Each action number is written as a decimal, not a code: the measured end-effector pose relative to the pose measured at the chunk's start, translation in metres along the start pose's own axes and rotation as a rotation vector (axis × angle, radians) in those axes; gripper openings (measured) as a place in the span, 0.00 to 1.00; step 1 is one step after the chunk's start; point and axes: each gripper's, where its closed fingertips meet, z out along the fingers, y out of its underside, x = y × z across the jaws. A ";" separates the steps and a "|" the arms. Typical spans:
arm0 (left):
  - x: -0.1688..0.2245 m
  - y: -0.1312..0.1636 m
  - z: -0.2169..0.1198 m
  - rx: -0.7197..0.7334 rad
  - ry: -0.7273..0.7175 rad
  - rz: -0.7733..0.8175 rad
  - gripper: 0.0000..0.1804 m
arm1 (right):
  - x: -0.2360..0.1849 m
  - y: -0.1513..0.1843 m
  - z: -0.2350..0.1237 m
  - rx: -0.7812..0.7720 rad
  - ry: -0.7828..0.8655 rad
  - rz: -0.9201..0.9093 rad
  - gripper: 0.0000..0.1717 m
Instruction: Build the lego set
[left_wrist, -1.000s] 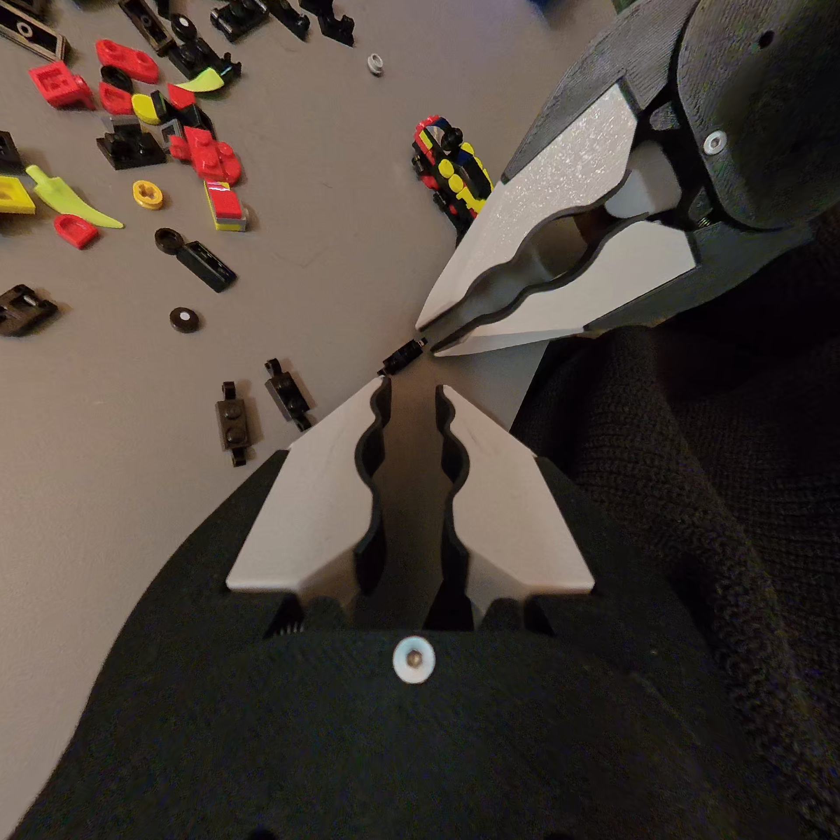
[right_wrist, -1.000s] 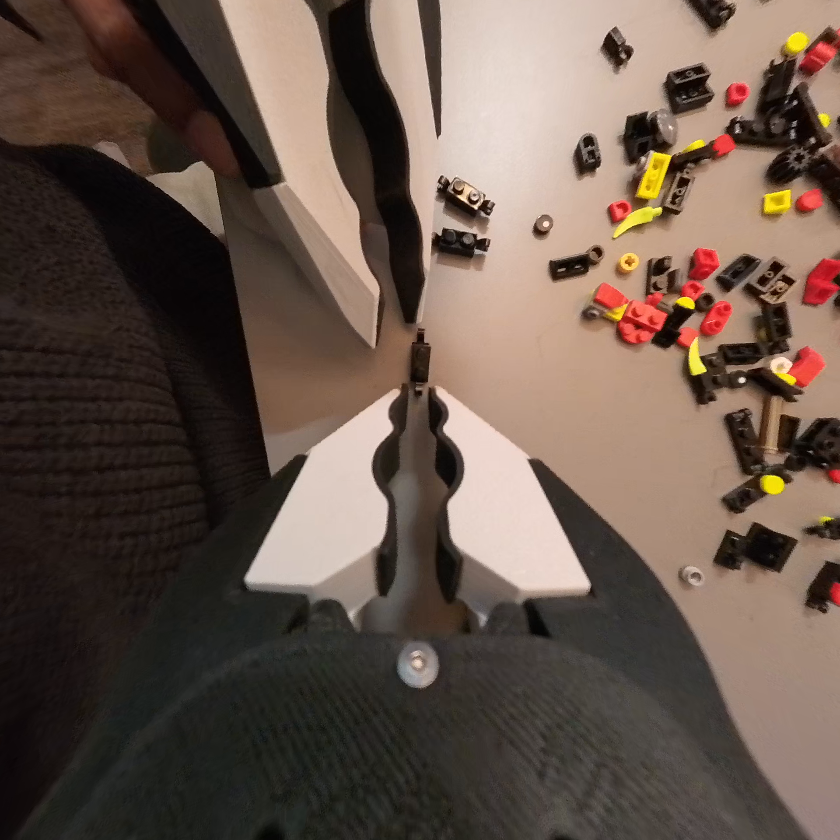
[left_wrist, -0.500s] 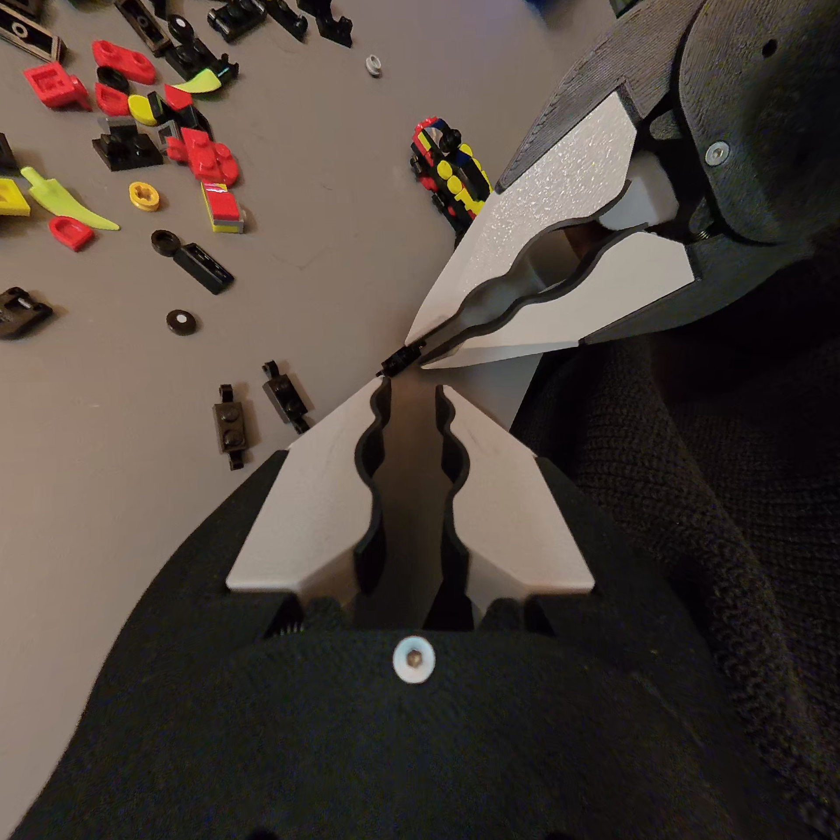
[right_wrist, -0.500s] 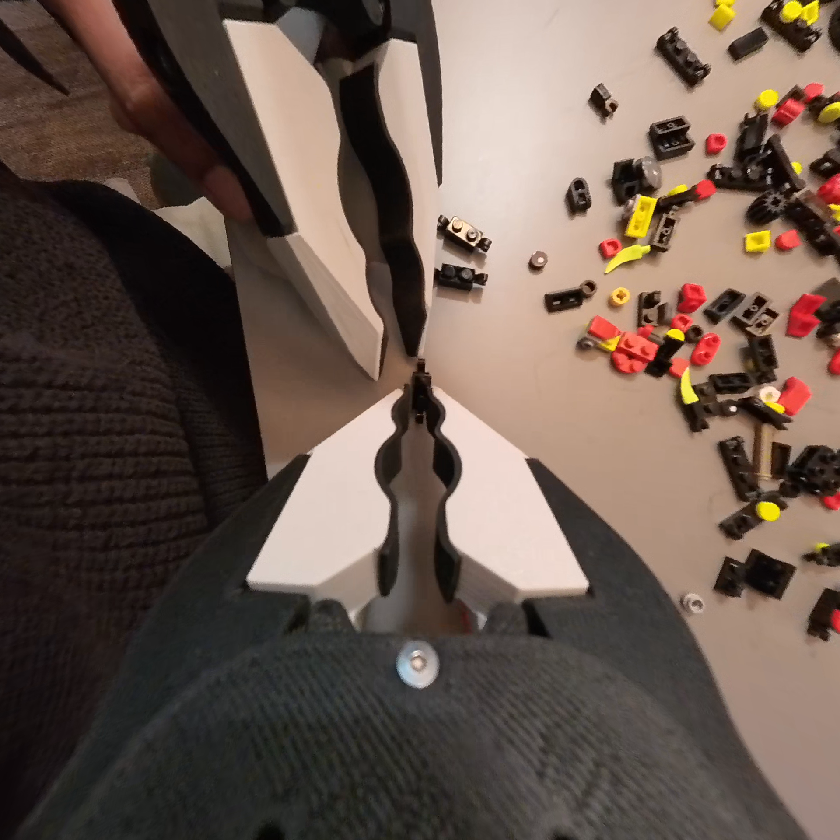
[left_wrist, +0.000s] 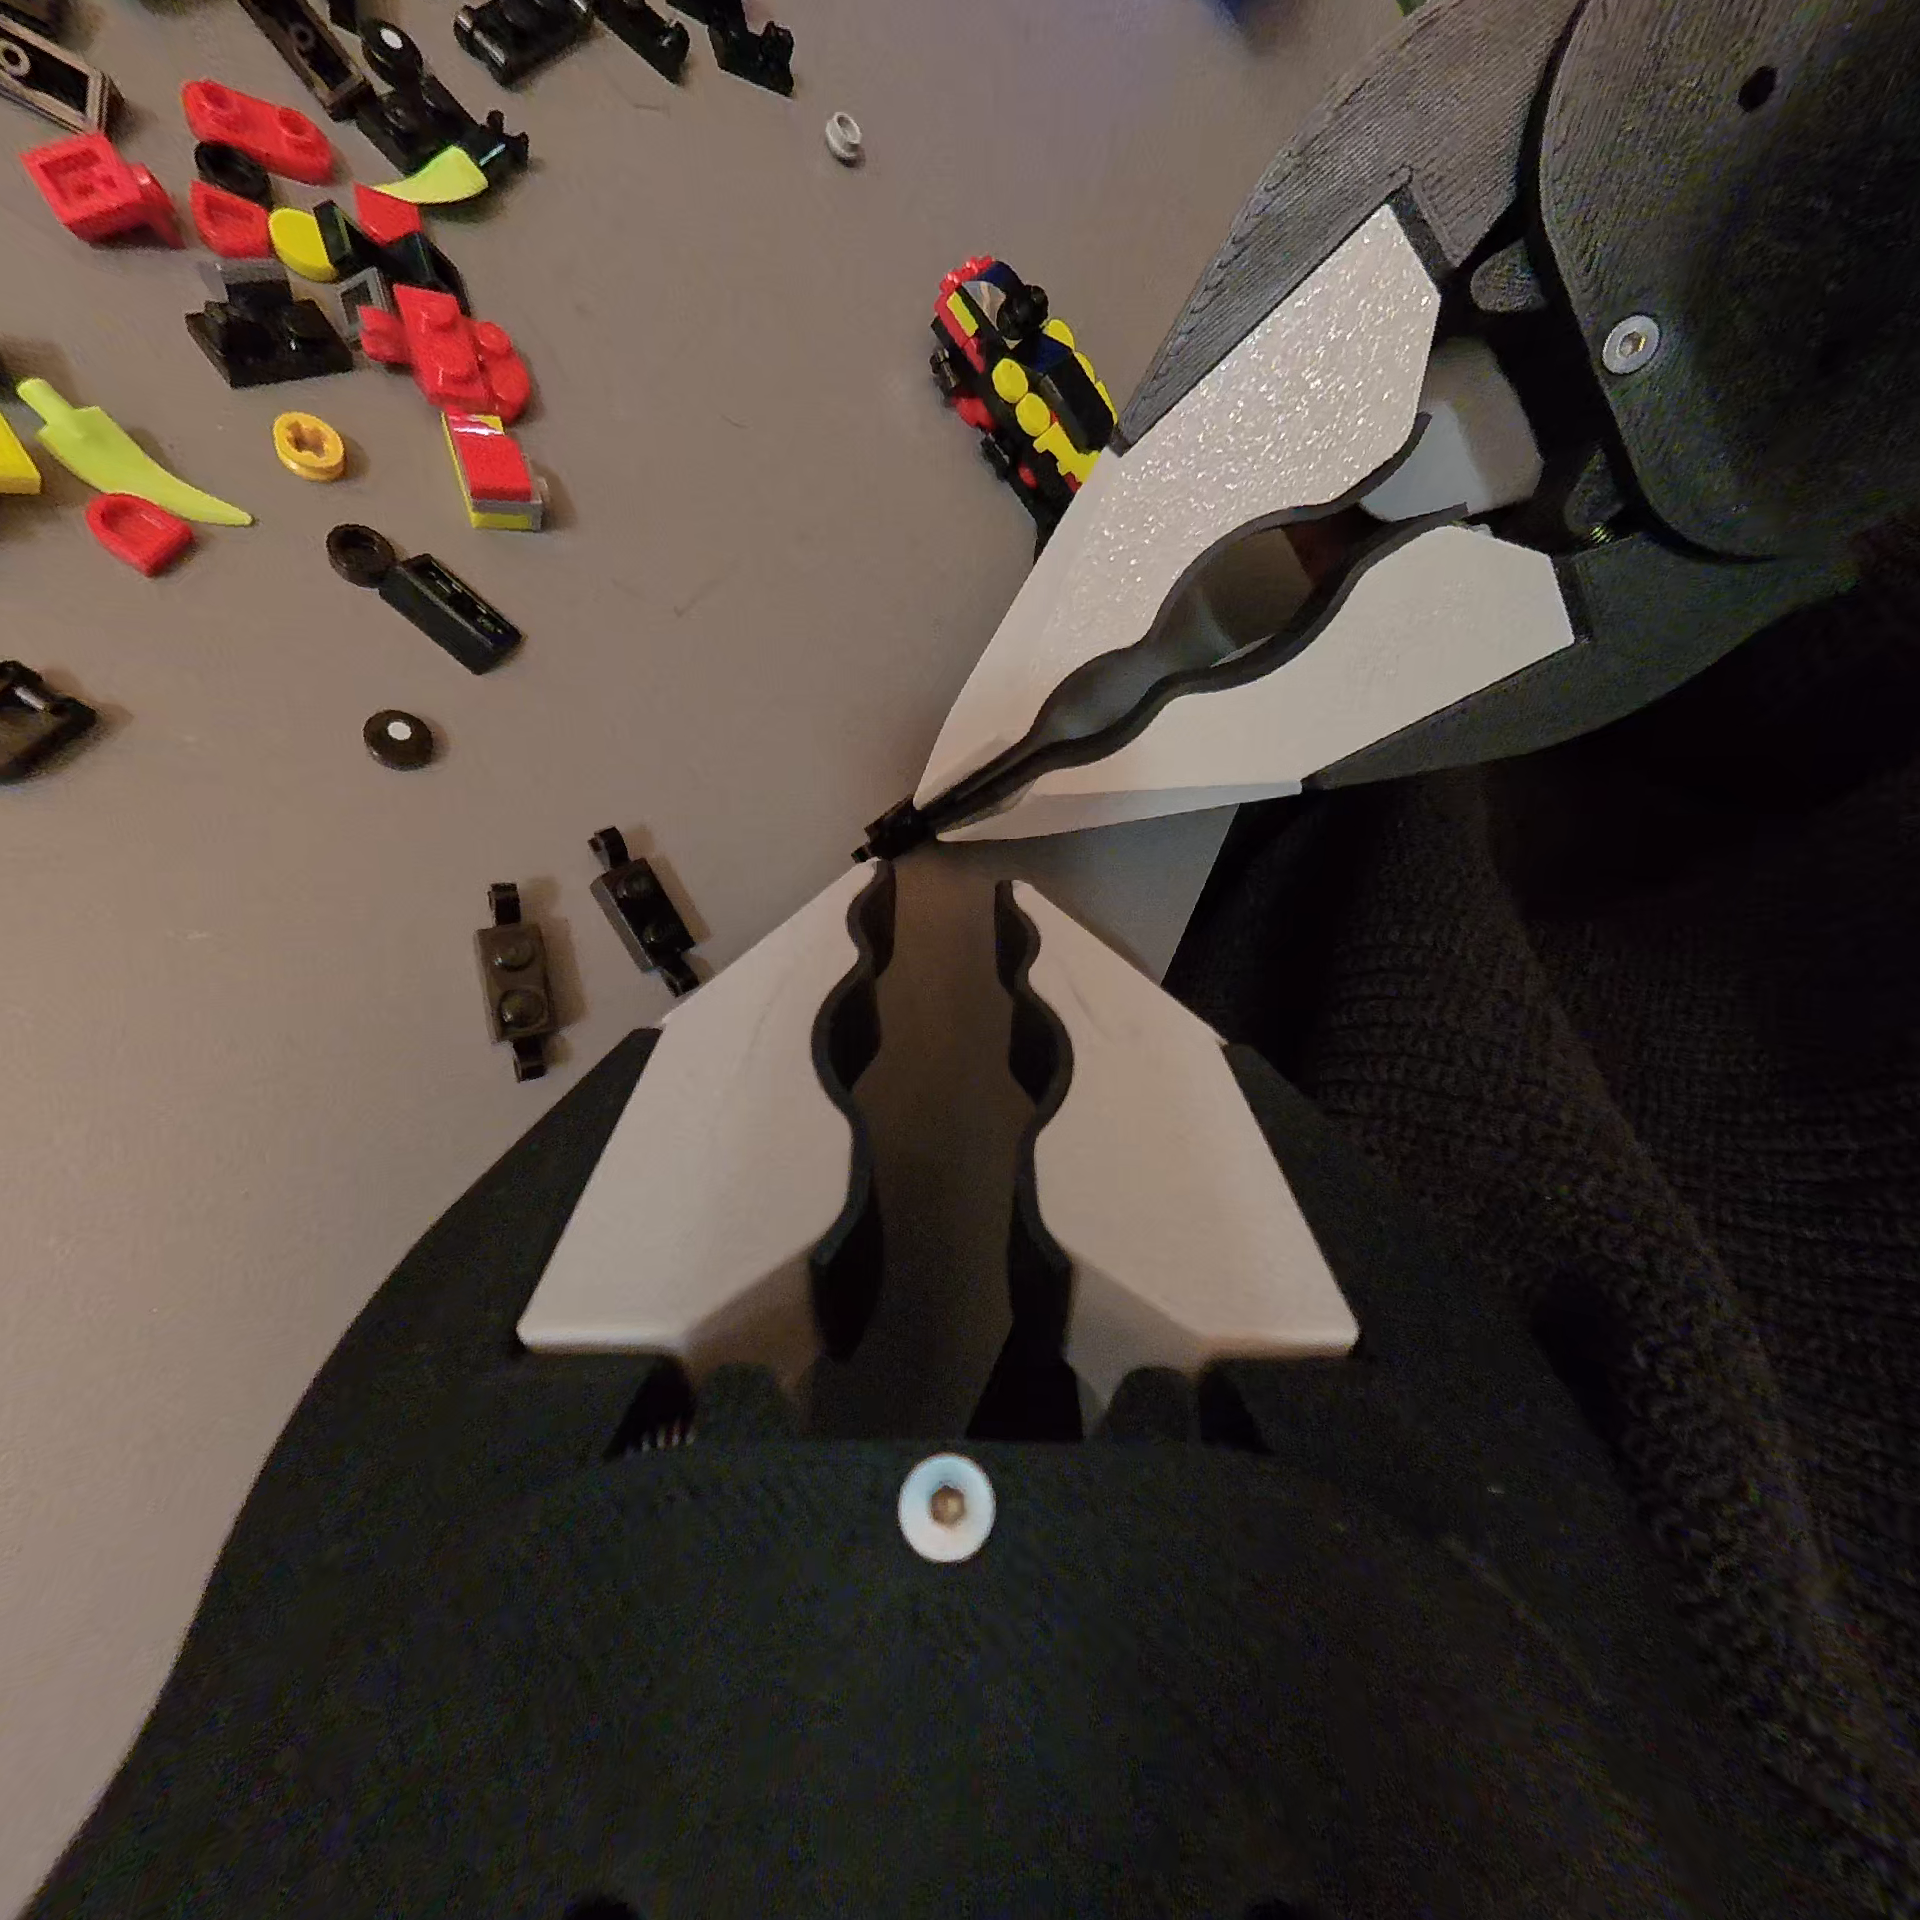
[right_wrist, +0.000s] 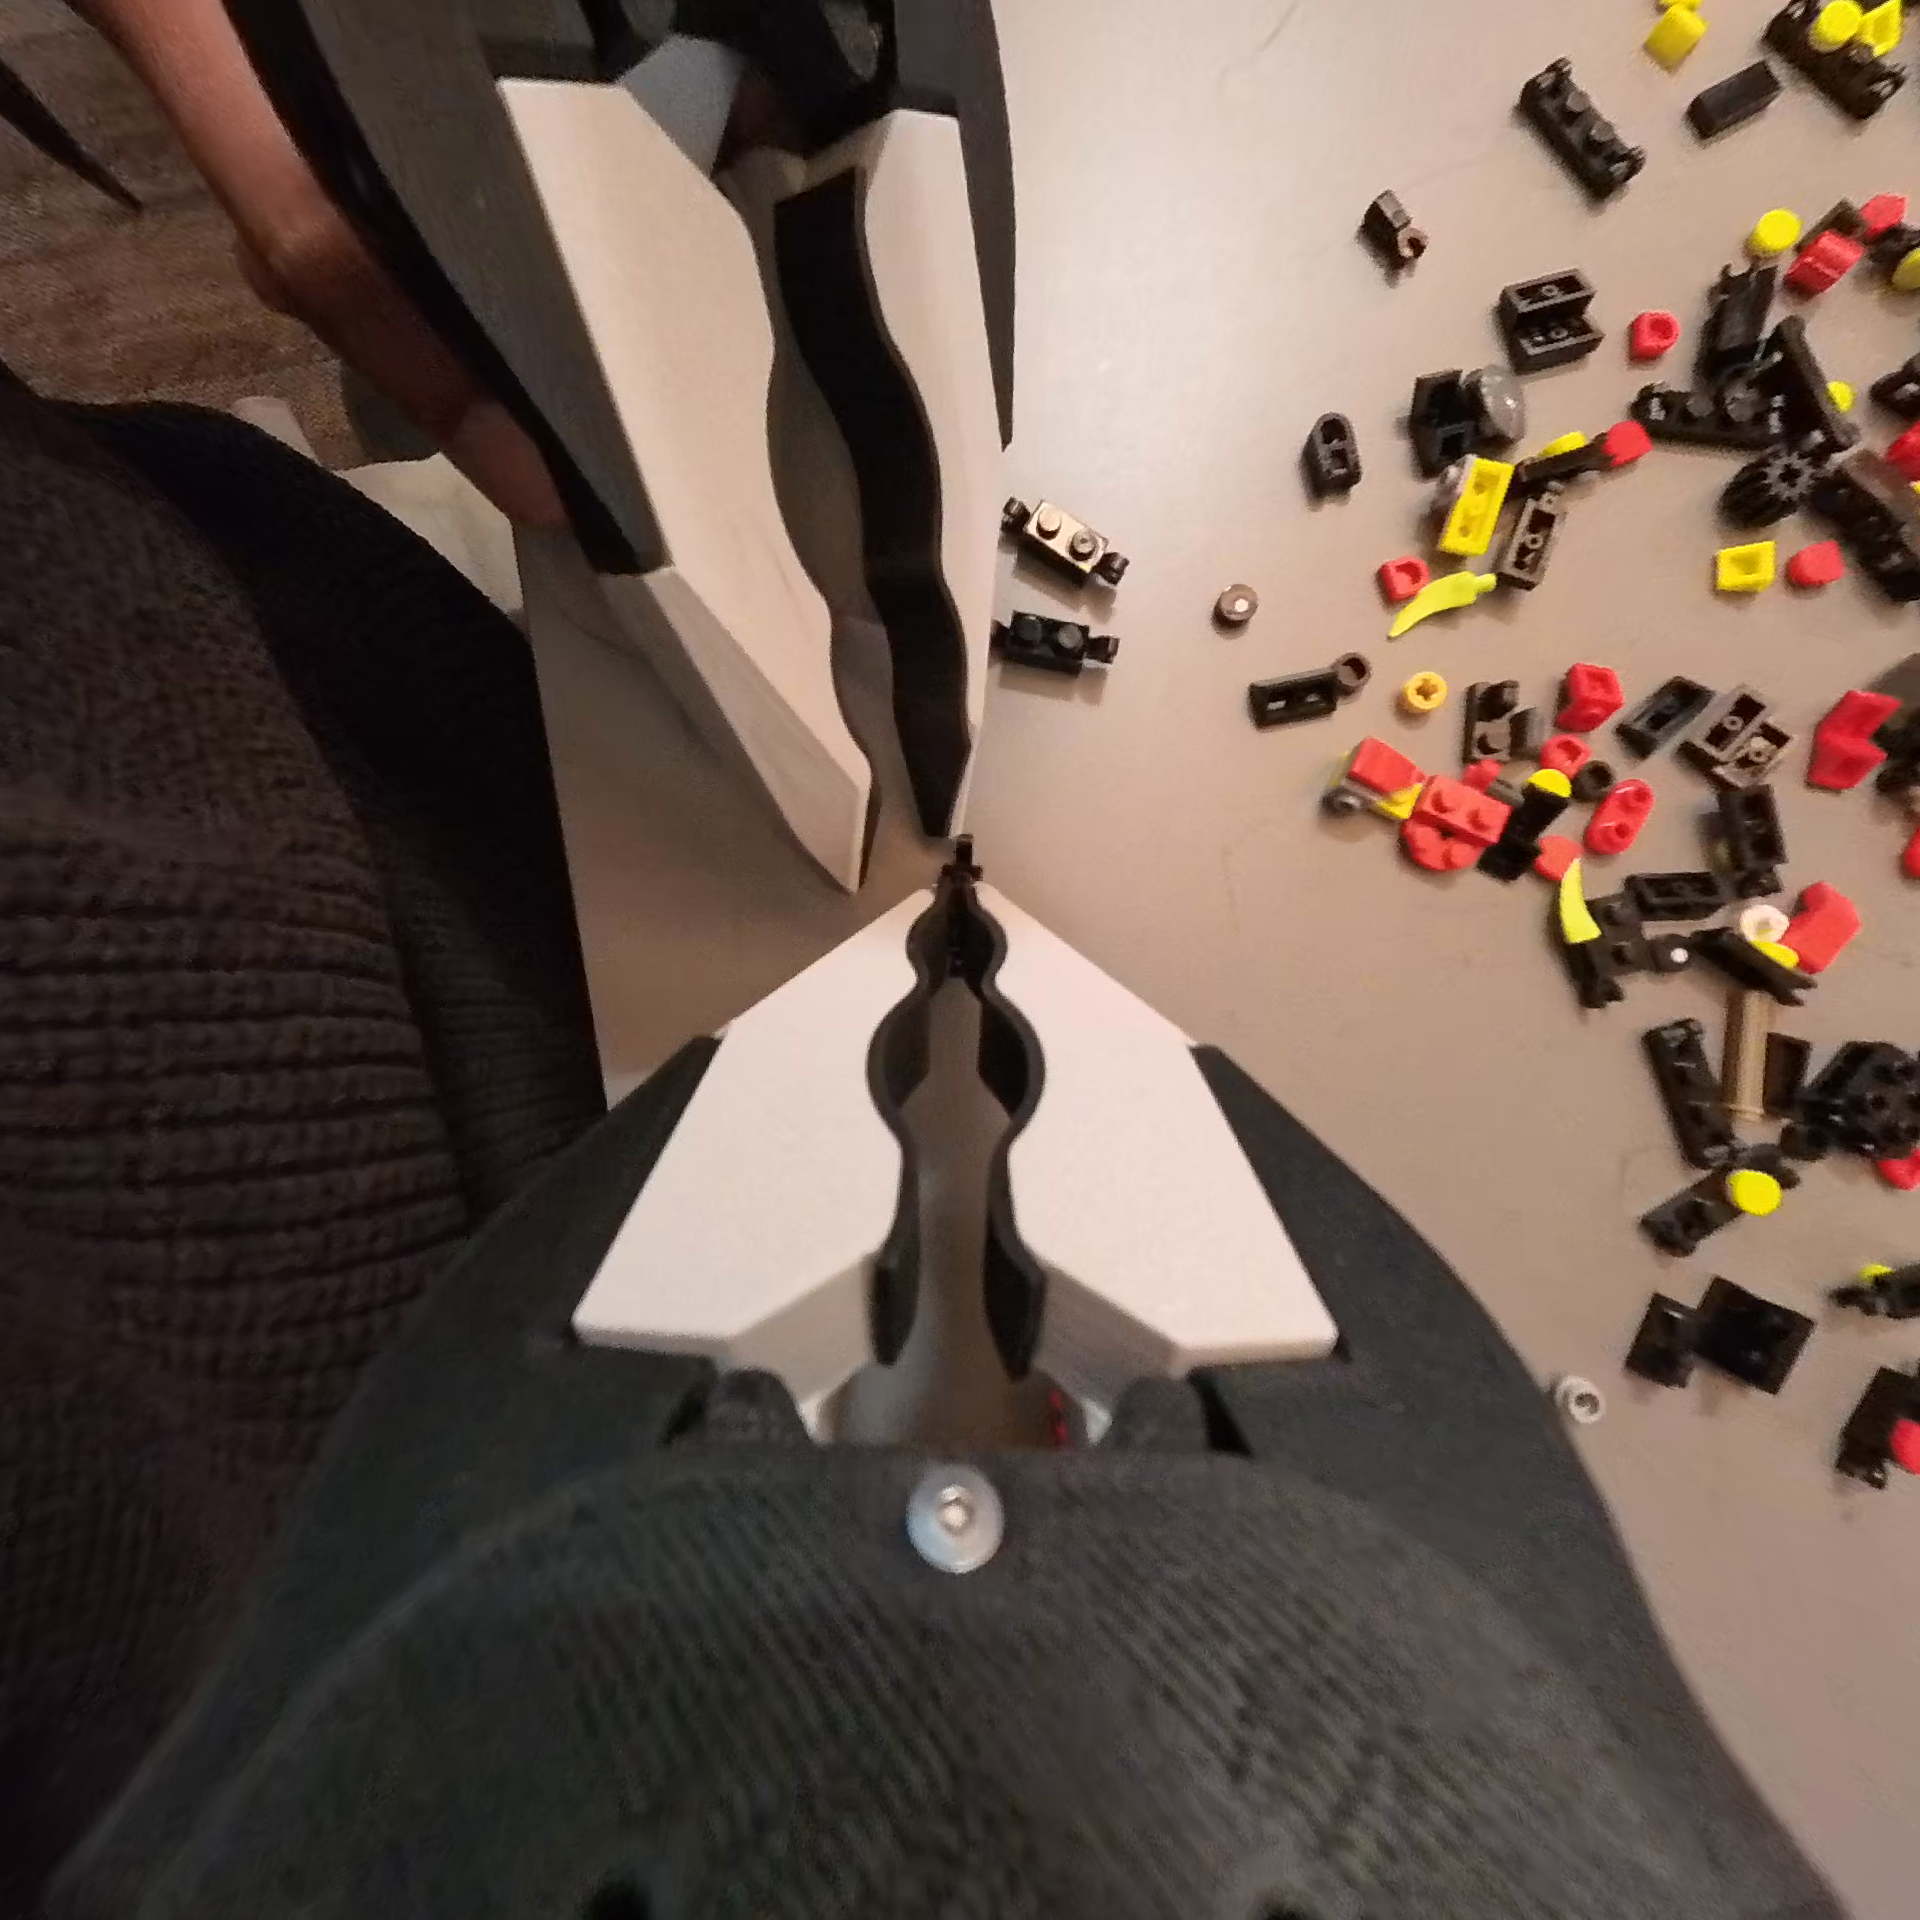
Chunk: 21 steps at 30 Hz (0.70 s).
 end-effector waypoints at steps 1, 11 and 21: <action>0.000 0.000 0.000 0.000 0.001 -0.001 0.09 | 0.000 0.000 0.000 0.000 -0.002 0.000 0.00; 0.001 0.001 0.001 -0.005 0.004 -0.002 0.09 | -0.001 0.000 0.000 -0.007 -0.004 0.008 0.00; -0.004 -0.005 -0.005 0.030 -0.017 0.006 0.06 | 0.000 -0.003 -0.003 0.015 -0.001 0.018 0.00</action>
